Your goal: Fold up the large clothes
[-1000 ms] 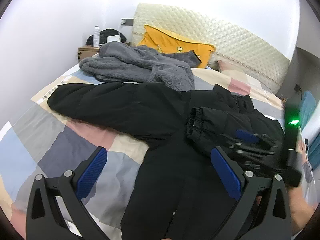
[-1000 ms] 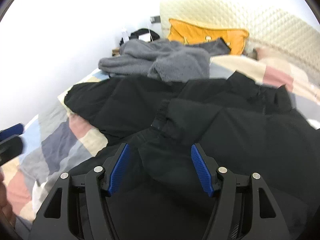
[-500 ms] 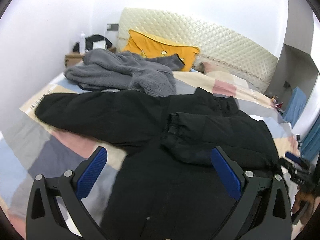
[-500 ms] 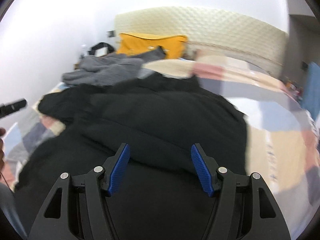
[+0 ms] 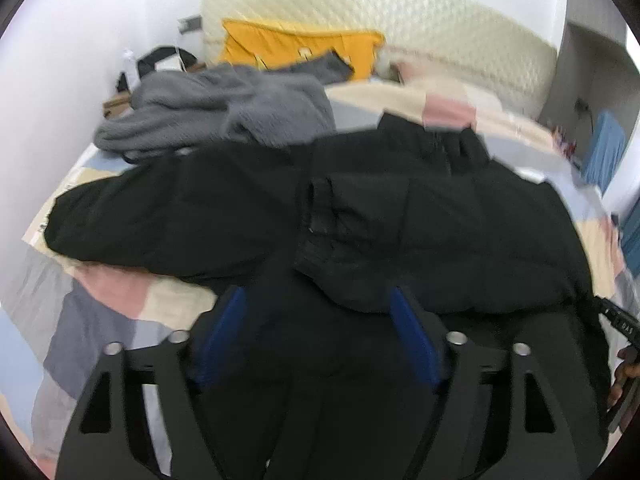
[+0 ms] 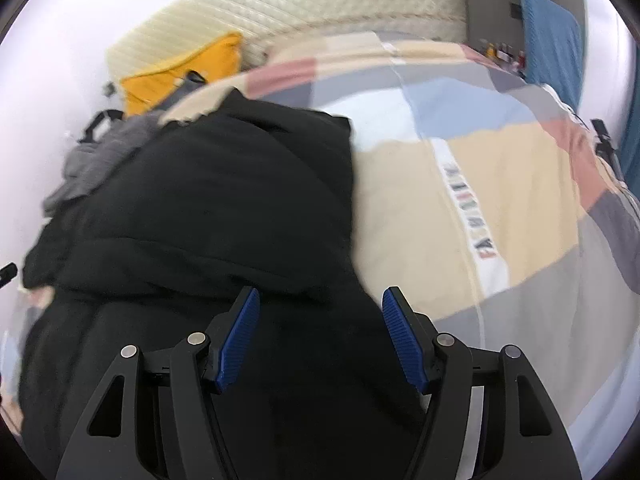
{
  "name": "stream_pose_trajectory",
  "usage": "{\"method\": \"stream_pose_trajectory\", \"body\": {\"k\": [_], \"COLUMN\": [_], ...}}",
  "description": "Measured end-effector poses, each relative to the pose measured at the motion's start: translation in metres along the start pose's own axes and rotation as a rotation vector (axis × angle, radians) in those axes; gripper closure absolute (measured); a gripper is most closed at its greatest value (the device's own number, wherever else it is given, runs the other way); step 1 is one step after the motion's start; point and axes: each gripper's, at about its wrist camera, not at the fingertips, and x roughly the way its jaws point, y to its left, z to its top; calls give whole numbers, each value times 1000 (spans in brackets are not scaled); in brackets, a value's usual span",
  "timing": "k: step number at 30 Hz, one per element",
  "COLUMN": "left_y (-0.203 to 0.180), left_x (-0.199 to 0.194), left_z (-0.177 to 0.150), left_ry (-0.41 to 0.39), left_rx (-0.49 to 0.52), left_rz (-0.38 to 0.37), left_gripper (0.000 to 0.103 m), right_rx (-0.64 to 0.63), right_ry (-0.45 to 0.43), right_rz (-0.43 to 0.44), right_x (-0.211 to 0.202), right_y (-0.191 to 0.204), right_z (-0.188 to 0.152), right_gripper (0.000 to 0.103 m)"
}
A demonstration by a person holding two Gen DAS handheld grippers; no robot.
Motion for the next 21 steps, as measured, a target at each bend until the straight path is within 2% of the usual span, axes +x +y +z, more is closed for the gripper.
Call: {"method": "stream_pose_trajectory", "body": {"k": [2,4,5,8,13,18,21], "left_y": [-4,-8,-9,-12,-17,-19,-19], "left_x": [20,40,46,69,83,95,98], "left_z": [2,2,2,2,6,9,12], "left_ry": [49,92,106,153,154,167,165], "left_rx": [18,31,31,18,26,28,27], "left_rz": [-6,-11,-13,-35,-1,26,33], "left_gripper": [48,56,57,64,64,64,64], "right_rx": [25,47,54,43,-30,-98,-85], "right_ry": [59,52,39,47,46,12,-17], "right_rz": [35,54,55,42,-48,-81,-83], "right_x": [10,9,9,15,32,34,30], "right_y": [-2,-1,0,2,7,15,11], "right_z": [-2,-5,-5,-3,2,4,8], "right_gripper": [35,30,26,26,26,26,26]}}
